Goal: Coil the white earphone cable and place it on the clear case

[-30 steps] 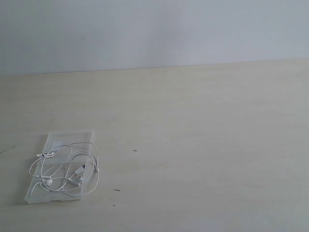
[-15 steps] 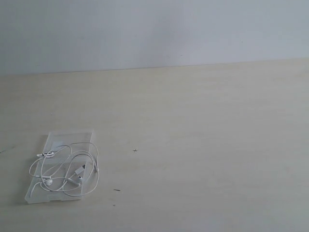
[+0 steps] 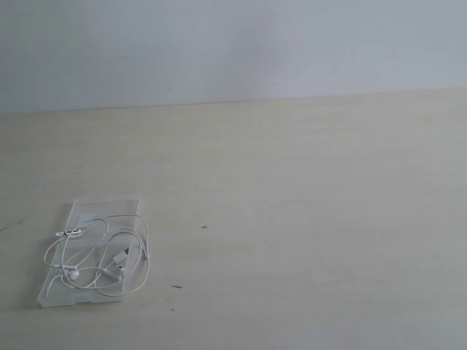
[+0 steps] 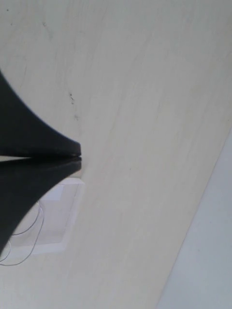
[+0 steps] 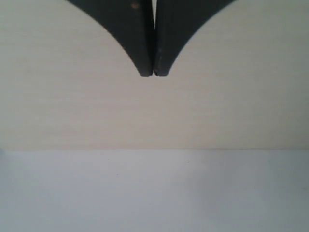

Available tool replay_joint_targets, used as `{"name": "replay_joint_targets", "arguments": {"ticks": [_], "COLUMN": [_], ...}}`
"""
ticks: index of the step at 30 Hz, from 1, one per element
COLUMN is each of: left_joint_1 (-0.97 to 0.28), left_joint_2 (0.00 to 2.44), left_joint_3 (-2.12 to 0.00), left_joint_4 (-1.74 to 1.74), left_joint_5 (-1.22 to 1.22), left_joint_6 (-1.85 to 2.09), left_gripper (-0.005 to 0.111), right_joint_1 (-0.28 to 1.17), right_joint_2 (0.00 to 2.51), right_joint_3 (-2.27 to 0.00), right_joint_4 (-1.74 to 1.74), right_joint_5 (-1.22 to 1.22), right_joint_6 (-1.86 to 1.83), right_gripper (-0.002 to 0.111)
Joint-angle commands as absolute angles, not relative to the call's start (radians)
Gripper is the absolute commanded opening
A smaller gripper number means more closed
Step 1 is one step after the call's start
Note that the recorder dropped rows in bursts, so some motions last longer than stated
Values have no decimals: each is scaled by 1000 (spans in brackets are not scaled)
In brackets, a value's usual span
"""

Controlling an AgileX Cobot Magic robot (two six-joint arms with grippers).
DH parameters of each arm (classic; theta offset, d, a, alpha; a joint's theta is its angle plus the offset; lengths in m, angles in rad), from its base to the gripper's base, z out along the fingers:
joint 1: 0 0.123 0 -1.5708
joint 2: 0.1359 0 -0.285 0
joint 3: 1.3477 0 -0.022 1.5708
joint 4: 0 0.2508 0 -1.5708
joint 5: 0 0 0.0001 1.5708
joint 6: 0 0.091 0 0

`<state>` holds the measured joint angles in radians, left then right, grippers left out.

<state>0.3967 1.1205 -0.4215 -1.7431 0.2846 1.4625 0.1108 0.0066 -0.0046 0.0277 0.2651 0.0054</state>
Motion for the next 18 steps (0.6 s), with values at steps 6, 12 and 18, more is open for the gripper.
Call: {"name": "replay_joint_targets", "arguments": {"ticks": [6,12,18], "left_joint_1": [397,397,397], "left_joint_2": [1038,710,409], "left_joint_3": [-416,-416,-427], "left_joint_4": [-1744,-1744,-1744], "left_joint_5": [260,180,167], "left_joint_6": [1462,1465,1562], "left_gripper": [0,0,0], "right_joint_1": [105,105,105], "right_joint_2": [0,0,0], "right_joint_3": [0,0,0], "right_joint_4": [29,29,29], "right_joint_5": [261,261,261], "right_joint_6": [6,6,6], "right_gripper": [0,0,0]}}
